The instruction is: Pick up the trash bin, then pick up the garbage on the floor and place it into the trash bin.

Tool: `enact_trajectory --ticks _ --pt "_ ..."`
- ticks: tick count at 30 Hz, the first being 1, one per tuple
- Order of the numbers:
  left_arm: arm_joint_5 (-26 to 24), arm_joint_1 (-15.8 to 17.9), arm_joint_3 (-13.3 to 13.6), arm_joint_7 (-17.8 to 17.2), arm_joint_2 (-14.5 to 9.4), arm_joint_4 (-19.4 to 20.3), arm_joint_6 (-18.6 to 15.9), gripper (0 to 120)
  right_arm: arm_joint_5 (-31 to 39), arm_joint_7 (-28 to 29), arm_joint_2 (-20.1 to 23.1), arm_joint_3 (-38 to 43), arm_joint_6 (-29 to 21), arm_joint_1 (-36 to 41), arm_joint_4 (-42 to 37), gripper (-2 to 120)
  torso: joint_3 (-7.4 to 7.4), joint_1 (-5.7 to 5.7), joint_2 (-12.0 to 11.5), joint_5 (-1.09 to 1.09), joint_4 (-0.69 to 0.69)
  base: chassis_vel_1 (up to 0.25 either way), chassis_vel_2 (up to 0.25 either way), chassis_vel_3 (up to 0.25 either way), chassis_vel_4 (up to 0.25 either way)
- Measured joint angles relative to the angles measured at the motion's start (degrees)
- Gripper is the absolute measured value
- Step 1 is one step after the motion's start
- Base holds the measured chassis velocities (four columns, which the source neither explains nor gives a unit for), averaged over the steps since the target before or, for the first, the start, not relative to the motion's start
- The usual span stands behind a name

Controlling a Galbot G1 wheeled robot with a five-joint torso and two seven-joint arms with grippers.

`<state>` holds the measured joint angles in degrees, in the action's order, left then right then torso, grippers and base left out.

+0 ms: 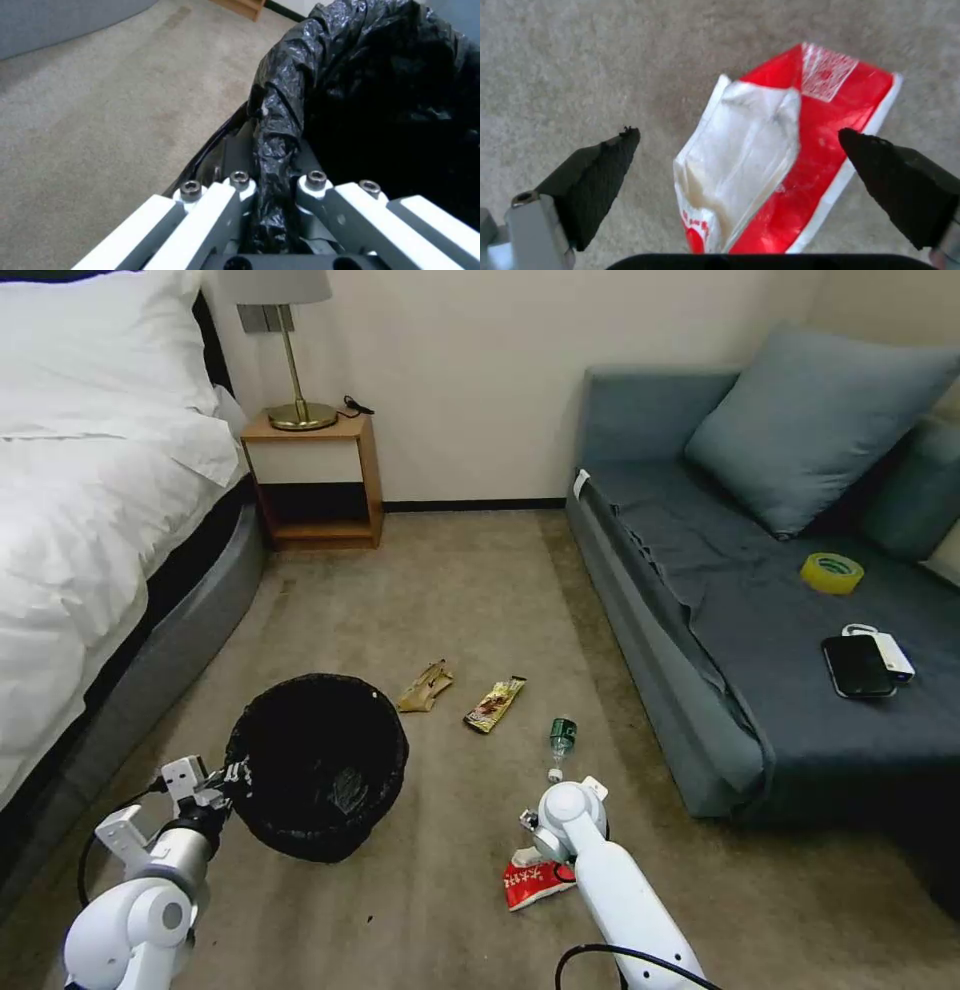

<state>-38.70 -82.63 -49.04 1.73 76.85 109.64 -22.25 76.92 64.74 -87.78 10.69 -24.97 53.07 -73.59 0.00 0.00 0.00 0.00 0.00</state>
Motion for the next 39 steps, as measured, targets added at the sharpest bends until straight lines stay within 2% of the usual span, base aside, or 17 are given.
enact_trajectory --ticks 18,21,29,39 --pt "0.8 0.2 0.0 0.1 0.3 -1.1 0.6 4 -6.3 -5.8 -1.7 2.8 0.5 -1.0 7.6 99 -0.01 0.00 0.0 0.00 0.00 0.000 0.000 0.000 0.000" --pt "0.8 0.3 0.1 0.1 0.3 -1.2 0.7 4 -7.4 -5.9 -1.9 2.8 0.8 -1.2 8.0 89 -0.01 0.00 0.0 -0.04 -0.01 0.000 0.000 0.000 0.000" --pt "0.7 0.4 0.1 0.2 0.2 -1.3 0.7 4 -7.7 -6.0 -1.8 2.6 0.8 -1.2 7.9 77 -0.02 -0.01 0.0 -0.05 -0.02 0.000 0.000 0.000 0.000" --pt "0.4 0.5 0.1 0.3 0.0 -1.5 0.7 4 -8.2 -6.7 -1.7 2.2 0.9 -0.9 8.0 77 -0.02 -0.01 0.0 -0.03 -0.01 0.000 0.000 0.000 0.000"
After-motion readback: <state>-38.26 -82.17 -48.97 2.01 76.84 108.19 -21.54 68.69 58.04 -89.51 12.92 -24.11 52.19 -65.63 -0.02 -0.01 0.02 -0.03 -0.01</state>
